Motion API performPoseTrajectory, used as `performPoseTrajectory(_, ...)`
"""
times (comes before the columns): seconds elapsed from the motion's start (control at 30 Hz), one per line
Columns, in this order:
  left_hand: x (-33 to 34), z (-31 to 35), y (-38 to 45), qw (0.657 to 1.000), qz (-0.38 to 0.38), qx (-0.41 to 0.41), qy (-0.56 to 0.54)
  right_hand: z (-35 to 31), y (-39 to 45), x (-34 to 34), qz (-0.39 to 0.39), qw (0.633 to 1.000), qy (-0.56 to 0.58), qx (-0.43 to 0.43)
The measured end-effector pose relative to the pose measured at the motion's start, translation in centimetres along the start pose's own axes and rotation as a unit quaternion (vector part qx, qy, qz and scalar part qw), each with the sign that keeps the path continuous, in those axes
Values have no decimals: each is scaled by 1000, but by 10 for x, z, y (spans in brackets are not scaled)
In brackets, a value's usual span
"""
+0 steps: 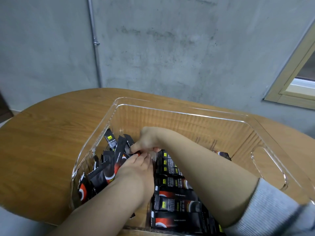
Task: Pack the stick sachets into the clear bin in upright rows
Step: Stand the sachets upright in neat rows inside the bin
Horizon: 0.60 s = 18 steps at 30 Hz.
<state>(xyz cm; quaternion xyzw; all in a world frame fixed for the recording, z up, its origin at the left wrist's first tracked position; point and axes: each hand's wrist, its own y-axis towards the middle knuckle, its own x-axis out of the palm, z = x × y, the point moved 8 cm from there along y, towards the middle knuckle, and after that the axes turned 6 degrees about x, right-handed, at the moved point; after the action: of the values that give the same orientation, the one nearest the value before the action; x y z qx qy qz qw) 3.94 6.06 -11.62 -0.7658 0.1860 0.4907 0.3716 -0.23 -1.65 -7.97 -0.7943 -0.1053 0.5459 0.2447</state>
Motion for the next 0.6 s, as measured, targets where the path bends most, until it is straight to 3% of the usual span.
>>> performPoseTrajectory(0.4,0,1,1,1000,8,-8,29,13,-1,-9,111,980,139,-91)
performPoseTrajectory(0.6,1,1,-1,1000,-6,-5,24,9,-21,-33,186,937,249,-159)
